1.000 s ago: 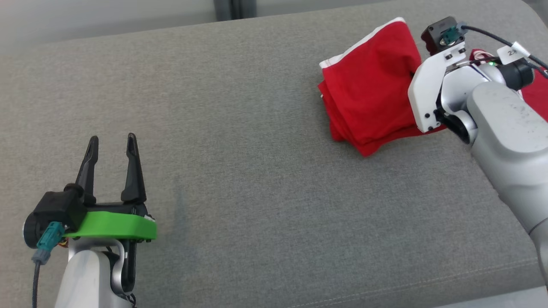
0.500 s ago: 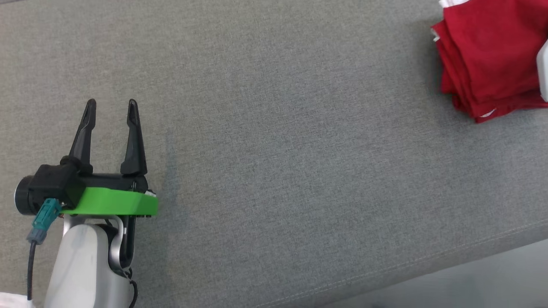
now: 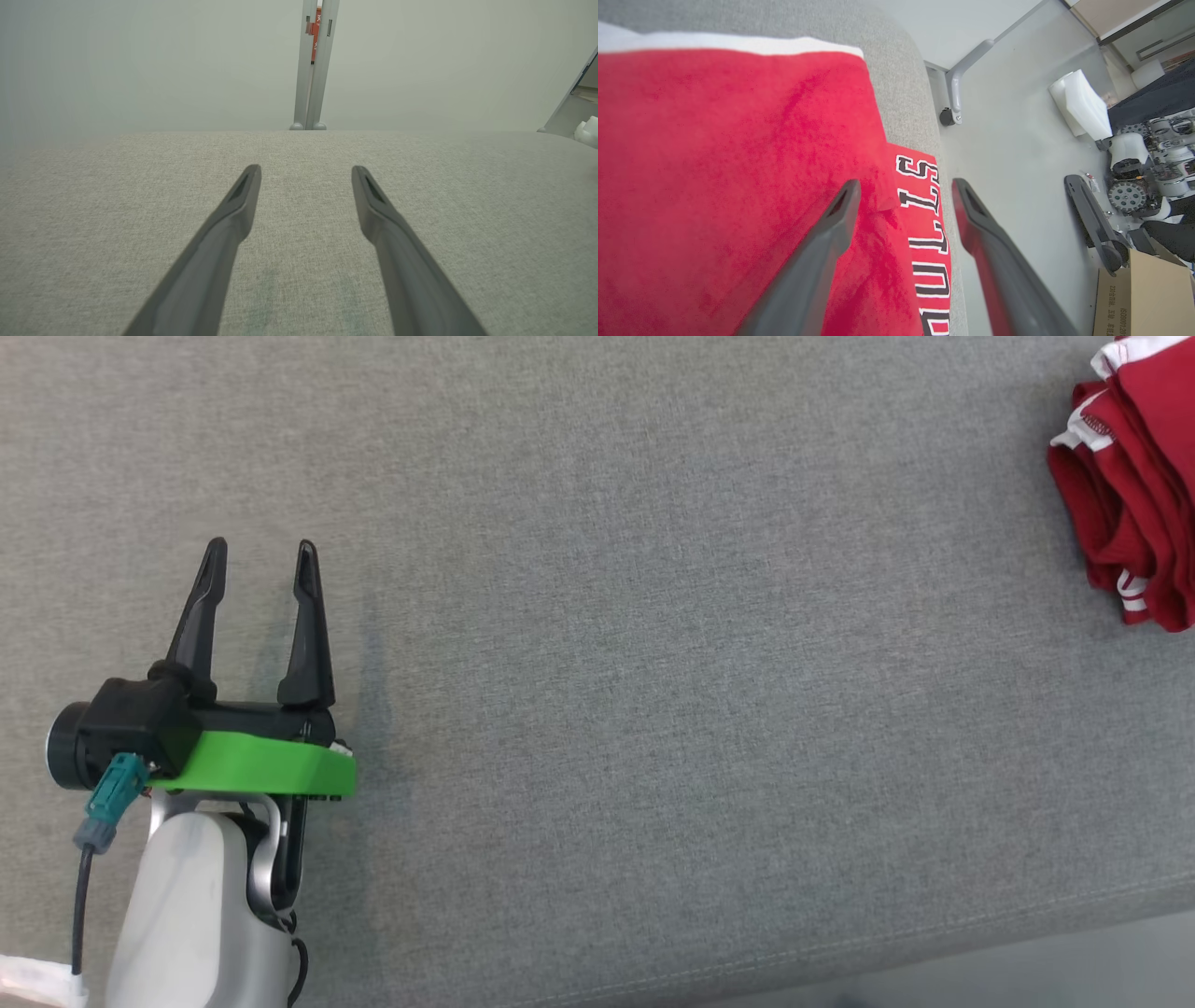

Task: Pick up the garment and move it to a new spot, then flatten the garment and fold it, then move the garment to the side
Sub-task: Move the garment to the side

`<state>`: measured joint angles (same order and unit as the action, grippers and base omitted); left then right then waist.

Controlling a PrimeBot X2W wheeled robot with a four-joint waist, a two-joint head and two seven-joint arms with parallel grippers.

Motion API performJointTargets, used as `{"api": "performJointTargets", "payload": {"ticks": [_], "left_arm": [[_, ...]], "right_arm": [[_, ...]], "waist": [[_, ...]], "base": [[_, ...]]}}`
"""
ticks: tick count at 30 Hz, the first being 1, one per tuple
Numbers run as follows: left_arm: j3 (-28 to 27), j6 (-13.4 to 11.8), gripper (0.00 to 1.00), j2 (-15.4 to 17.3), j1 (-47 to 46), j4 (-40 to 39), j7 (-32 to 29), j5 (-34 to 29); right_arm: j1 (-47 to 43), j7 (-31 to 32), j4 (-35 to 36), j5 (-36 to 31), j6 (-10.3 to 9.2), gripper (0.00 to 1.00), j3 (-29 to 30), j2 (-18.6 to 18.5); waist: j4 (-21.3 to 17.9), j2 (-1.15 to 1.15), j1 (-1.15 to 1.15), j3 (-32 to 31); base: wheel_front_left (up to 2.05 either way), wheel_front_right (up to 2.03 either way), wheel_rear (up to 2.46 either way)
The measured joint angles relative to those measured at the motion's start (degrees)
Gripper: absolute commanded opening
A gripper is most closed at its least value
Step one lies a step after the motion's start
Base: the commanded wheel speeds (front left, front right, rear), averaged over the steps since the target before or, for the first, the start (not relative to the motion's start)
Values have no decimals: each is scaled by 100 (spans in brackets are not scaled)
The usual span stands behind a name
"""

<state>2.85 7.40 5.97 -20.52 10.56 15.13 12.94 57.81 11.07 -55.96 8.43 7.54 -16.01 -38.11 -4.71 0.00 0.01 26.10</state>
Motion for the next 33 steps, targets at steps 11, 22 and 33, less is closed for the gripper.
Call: {"api": "performJointTargets", "payload": {"ticks": [11,22,33], "left_arm": [[-111,0,100,-148,450,310,0,-89],[-253,0,100,-177,893,604,0,-241],[-283,0,100,-226,997,1001,0,-159]], "right_arm": [[-968,-1138,905,-378,-1,100,945,936],[-2768,-1599,2541,4,-1,100,1074,1945],[-4080,-2314,3466,20,-1,100,1425,2646]], "waist": [[151,0,0,-799],[334,0,-1,-1694],[620,0,-1,-2328]], "base": [[0,0,0],[0,0,0],[0,0,0]]}}
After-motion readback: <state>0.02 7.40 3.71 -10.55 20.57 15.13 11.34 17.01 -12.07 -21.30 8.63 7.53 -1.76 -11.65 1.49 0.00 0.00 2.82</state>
